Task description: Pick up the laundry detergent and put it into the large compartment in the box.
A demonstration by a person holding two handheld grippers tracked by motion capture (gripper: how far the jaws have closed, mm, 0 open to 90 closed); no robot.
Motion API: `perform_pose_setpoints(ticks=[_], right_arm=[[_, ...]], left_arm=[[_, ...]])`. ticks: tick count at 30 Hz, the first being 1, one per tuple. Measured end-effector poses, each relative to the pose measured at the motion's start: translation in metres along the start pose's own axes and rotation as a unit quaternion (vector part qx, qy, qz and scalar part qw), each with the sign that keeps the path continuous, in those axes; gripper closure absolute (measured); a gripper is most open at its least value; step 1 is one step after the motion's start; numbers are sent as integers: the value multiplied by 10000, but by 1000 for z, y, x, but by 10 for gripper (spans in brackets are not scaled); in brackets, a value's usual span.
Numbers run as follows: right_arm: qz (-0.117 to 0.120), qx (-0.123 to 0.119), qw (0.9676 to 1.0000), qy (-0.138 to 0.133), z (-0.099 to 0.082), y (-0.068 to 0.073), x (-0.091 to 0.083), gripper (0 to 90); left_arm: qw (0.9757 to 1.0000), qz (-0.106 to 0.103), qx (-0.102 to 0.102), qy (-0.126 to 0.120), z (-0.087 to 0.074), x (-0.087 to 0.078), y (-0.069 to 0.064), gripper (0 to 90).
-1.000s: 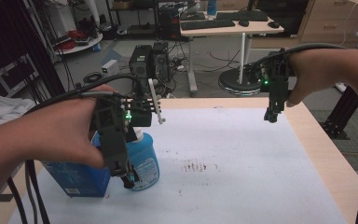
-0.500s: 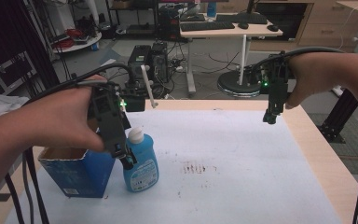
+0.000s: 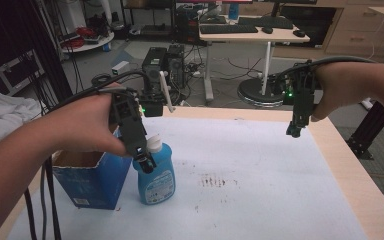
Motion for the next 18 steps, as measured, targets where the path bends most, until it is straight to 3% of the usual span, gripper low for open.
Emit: perform_pose_setpoints(ticks=[4,18], right_arm=[[-1,21,10000,1,1,1,0,26],[-21,-33,10000,22,3,1,1,26]], left_arm=[[9998,-65,-148,-129,-2,6,5,19],[9995,-57,-323,-25,-2,32,22,19]])
Point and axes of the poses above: each handheld gripper's, and its own axes: x roughly forward along the jaws, z roughly out of its top, y roughly to its left, the point moved 5 cm from there along x, roughly forward along the jaws, and after that the axes turned 5 degrees about -y, right-handed, at the moved point
